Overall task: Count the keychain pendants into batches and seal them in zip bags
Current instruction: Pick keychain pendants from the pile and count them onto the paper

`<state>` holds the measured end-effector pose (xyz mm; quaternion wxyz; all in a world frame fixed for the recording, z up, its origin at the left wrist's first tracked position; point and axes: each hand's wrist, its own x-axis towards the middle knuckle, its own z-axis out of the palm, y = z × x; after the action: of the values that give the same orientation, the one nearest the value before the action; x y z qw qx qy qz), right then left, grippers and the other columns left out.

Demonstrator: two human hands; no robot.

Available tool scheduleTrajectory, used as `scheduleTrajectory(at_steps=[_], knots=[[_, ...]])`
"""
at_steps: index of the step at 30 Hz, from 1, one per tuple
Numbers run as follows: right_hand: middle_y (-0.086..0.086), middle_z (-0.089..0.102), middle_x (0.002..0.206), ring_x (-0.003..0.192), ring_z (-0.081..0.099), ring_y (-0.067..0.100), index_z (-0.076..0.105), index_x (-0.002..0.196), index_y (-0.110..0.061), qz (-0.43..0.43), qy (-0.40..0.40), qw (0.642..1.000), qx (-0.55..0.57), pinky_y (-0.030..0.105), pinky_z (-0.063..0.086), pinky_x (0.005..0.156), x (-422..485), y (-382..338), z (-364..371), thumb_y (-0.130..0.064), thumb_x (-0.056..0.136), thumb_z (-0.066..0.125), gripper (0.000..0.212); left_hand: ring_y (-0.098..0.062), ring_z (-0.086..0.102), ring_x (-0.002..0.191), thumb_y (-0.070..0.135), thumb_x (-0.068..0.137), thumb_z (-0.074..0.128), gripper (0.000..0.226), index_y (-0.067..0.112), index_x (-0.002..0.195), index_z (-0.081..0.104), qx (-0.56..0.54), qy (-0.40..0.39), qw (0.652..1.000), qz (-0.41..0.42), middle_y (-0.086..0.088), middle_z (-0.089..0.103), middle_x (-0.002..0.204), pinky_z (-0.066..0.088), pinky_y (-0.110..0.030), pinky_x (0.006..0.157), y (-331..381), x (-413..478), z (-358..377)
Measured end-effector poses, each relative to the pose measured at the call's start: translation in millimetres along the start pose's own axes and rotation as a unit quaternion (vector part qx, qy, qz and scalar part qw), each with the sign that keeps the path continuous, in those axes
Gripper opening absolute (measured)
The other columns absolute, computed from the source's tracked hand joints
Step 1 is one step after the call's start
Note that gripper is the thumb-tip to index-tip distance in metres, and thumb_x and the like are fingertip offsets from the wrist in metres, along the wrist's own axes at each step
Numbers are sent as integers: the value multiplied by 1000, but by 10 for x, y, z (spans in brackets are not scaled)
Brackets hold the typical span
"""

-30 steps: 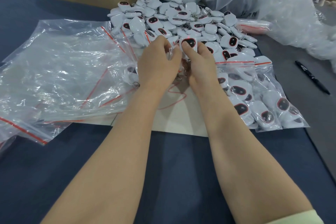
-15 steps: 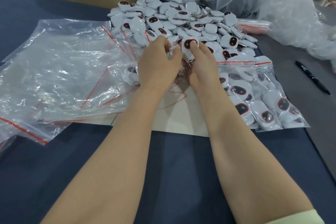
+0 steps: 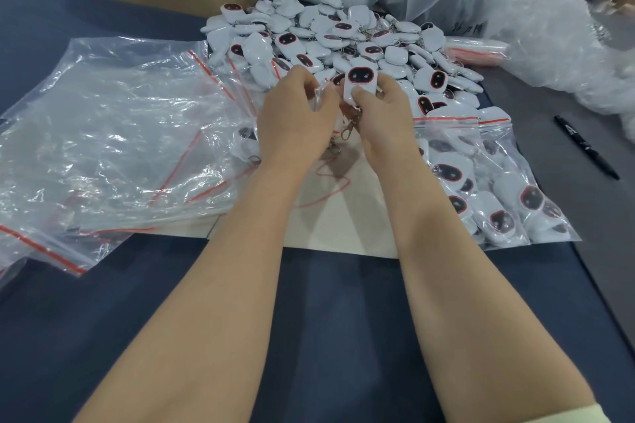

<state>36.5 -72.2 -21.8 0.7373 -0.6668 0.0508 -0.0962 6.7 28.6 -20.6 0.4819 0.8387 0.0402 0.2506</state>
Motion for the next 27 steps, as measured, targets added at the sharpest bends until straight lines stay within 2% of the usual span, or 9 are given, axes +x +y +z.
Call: scheduleTrajectory(at_steps=[3, 6, 8, 10, 12, 18, 23, 25, 27], knots=[[19, 60, 115, 98, 68, 32, 46, 112, -7, 9, 18, 997, -78, 42, 57, 85, 15, -90, -33, -7, 90, 59, 25, -16, 54, 83, 35, 90, 55, 19, 18, 83, 50, -14, 0, 1000, -8, 11, 52, 77, 35, -25, 68, 7, 10, -18], [26, 56, 119, 79, 71, 25, 48, 102, -5, 16, -5, 997, -71, 31, 60, 73, -25, -209, -53, -9, 89, 64, 21, -15, 51, 81, 34, 90, 55, 17, 19, 84, 50, -29, 5, 1000, -10, 12, 51, 77, 33, -24, 68, 19, 12, -30], [22, 61, 106, 61, 67, 16, 53, 102, -2, 15, -31, 994, -109, 27, 59, 66, -63, -281, -71, -13, 88, 67, 23, -15, 49, 79, 32, 90, 55, 17, 18, 83, 50, -42, 9, 999, -14, 12, 50, 76, 33, -24, 68, 23, 21, -40], [12, 63, 79, 42, 55, 7, 53, 97, -5, 8, -51, 983, -179, 21, 50, 50, -97, -332, -89, -20, 86, 70, 25, -15, 47, 77, 31, 90, 56, 17, 16, 82, 50, -53, 16, 998, -20, 12, 48, 72, 33, -24, 67, 31, 30, -46], [5, 61, 65, 36, 50, 4, 49, 91, -9, 9, -65, 968, -241, 16, 42, 42, -132, -351, -72, -25, 84, 72, 29, -15, 46, 75, 29, 90, 56, 17, 16, 81, 50, -60, 22, 998, -22, 13, 47, 69, 31, -22, 65, 46, 32, -46], [-3, 57, 47, 40, 53, 7, 65, 85, 4, -17, -132, 972, -196, 25, 52, 54, -188, -329, 62, -11, 92, 60, 17, -13, 48, 71, 27, 89, 58, 16, 16, 82, 49, -76, 41, 996, -5, 12, 49, 71, 32, -19, 62, 90, 12, -70], [8, 63, 74, 56, 57, 8, 63, 99, 2, -11, -229, 952, -201, 19, 50, 58, -229, -354, 55, 1, 93, 52, 12, -14, 49, 76, 23, 88, 57, 12, 17, 81, 49, -63, 60, 995, 38, 6, 54, 78, 33, -20, 65, 153, -15, -101], [0, 60, 71, 53, 53, 0, 61, 89, -5, -48, -220, 946, -234, 14, 44, 55, -242, -349, 73, -2, 93, 51, 11, -13, 49, 75, 23, 88, 56, 12, 17, 80, 49, -64, 61, 995, 54, 8, 53, 76, 34, -21, 65, 184, -35, -110], [-8, 57, 63, 49, 49, -4, 58, 73, -17, -73, -215, 947, -228, 12, 40, 52, -257, -335, 102, -1, 93, 51, 26, -12, 49, 74, 25, 89, 55, 13, 18, 80, 49, -68, 68, 993, 64, 9, 53, 75, 35, -21, 65, 203, -40, -121]])
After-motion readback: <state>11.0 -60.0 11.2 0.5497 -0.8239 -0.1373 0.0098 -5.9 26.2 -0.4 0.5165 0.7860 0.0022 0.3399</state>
